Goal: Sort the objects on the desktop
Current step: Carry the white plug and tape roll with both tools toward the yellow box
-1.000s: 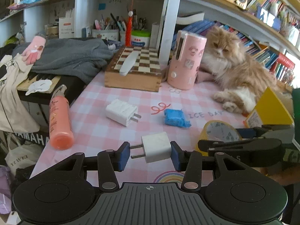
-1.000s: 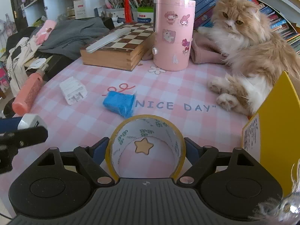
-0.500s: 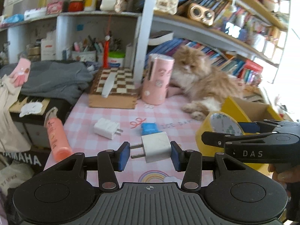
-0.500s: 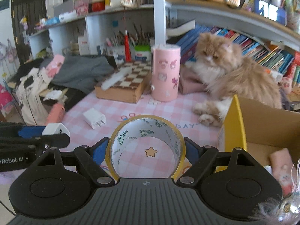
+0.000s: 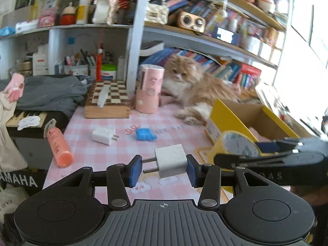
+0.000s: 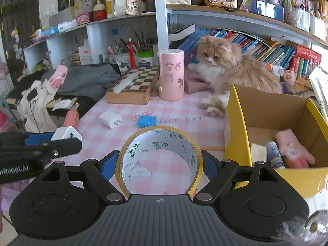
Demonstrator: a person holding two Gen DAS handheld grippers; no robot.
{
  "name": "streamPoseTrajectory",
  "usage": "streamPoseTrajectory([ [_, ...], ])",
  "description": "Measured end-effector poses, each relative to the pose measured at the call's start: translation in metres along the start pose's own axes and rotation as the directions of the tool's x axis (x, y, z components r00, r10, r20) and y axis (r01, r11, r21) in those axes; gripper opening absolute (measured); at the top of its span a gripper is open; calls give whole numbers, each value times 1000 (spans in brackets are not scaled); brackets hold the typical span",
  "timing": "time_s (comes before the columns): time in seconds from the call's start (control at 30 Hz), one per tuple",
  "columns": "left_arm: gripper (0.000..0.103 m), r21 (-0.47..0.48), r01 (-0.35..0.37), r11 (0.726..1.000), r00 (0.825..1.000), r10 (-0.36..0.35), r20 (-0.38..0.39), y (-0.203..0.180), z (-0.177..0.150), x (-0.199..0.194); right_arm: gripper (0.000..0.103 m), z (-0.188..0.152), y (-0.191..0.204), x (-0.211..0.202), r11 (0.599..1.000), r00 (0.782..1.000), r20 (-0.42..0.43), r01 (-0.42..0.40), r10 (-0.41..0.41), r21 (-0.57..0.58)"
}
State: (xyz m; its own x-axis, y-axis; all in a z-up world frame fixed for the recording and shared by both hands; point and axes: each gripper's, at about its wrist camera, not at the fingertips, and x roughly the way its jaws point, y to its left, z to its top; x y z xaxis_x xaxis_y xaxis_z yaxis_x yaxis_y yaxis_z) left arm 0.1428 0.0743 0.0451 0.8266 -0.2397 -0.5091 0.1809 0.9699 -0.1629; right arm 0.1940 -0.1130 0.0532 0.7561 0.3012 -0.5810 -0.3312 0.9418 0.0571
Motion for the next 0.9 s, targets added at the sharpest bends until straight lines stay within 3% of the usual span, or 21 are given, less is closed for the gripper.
streamPoseTrajectory([
  [0.57, 45, 25, 73, 997, 997, -72, -24, -7, -32, -45, 81, -48, 22, -50, 998, 998, -32, 48, -46, 38],
  [0.9, 45, 82, 166, 983, 985, -161, -62, -26, -40, -50, 81, -75, 17, -78, 985, 992, -58, 120, -114, 121],
])
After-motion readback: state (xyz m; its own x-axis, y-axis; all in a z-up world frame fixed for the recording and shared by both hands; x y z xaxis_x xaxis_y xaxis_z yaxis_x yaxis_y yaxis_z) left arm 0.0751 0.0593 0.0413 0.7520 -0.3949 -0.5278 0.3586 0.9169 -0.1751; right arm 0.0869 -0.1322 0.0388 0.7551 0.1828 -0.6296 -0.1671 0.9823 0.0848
